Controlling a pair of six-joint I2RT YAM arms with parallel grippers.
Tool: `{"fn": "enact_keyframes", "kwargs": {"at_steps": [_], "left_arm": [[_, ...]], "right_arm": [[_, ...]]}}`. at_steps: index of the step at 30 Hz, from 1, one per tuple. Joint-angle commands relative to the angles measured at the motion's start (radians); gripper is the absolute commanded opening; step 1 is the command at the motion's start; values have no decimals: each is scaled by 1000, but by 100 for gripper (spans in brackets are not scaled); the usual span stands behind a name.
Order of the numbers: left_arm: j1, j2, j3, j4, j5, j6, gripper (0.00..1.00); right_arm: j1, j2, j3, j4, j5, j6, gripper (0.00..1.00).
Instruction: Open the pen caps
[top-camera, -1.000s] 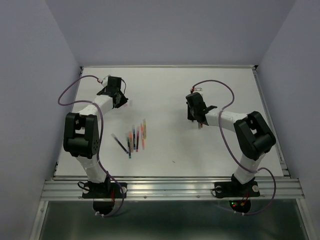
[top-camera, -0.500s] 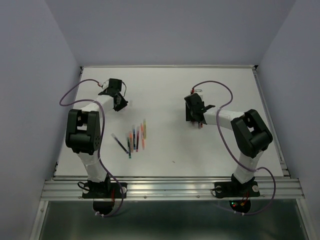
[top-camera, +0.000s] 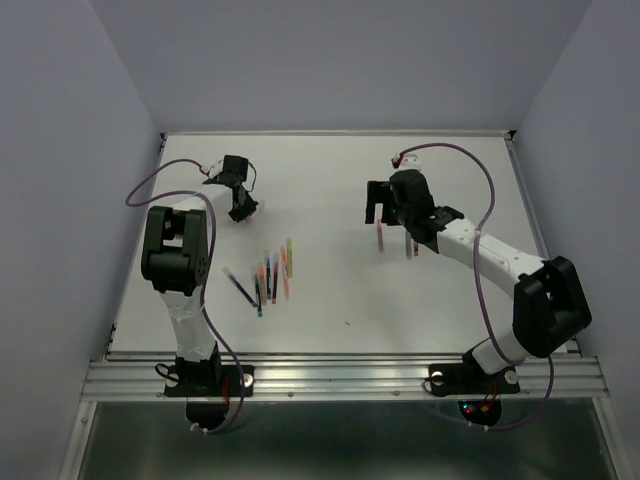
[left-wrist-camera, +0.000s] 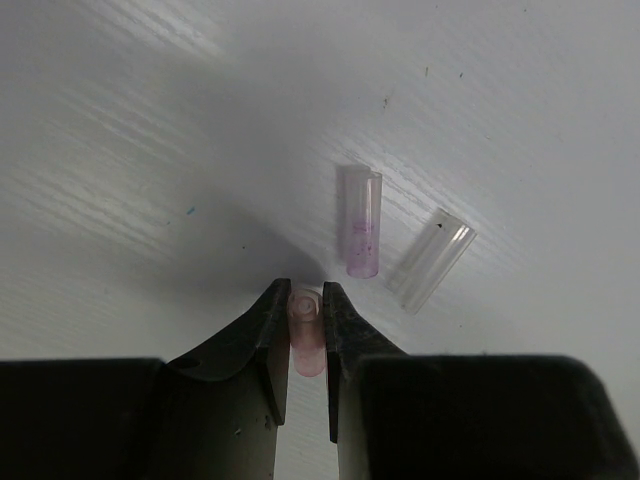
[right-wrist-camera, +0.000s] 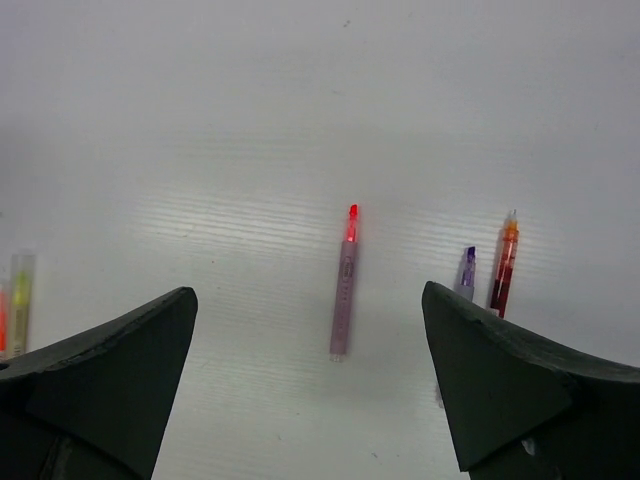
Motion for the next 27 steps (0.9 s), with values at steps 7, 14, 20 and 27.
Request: {"fn": "enact_keyframes", "kwargs": {"at_steps": [7,14,20,27], "left_arm": [[4,-27,27,-39,-39,-20,34],[3,-60,7,-36,-24,-20,52],[-5,-99,-5,-36,-19,-13,62],[-14,-167,-17,-37,-9,2,71]], "right_arm": [[-4,-57,-35,55,-80,-35,100],[-4,-65,-40,54,-60,-38,100],[-4,-57,-46,55,-46,-25,100],[-4,-37,-37,55,-133,-41,100]]}}
